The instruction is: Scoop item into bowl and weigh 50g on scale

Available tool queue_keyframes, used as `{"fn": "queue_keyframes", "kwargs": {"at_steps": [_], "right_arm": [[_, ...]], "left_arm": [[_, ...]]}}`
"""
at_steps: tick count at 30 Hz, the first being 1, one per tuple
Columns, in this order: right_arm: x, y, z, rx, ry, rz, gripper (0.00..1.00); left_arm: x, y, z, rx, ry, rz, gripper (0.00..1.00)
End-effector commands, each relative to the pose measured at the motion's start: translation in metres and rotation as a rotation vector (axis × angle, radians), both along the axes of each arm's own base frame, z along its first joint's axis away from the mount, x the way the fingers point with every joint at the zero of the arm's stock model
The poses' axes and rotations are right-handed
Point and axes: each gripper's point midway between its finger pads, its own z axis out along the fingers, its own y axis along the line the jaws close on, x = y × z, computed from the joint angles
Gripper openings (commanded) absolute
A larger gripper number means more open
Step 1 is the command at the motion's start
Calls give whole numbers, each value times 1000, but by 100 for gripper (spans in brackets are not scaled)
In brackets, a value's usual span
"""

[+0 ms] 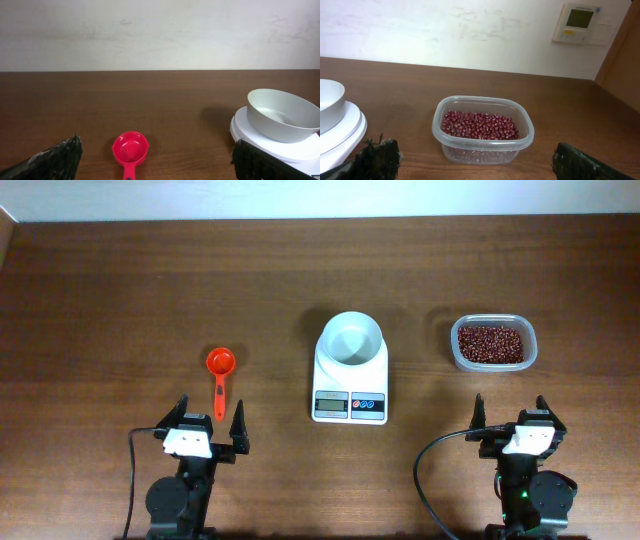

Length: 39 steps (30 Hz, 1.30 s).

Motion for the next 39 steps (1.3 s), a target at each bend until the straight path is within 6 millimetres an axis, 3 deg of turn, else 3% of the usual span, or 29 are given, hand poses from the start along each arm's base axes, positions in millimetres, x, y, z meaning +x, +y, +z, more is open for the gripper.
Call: {"fn": "queue_keyframes", "kwargs": {"at_steps": [1,12,15,23,31,39], "right_arm": [[0,1,-1,7,-1,-3,99],[0,1,-1,7,-1,-2,99],[0,1,-1,7,-1,-2,99],[0,1,-1,7,-1,-2,99],[0,1,-1,7,-1,-3,99],[0,1,-1,7,-1,-3,99]], "left_arm": [[0,3,-1,19,1,12,99],[0,2,3,18,-13,8,99],[-4,-9,19,16,-35,-56,99],[-23,-10,64,40,-31,-60,99],[-27,-8,73,42,-11,-52,99],[-26,-5,86,70,137,-38,99]]}}
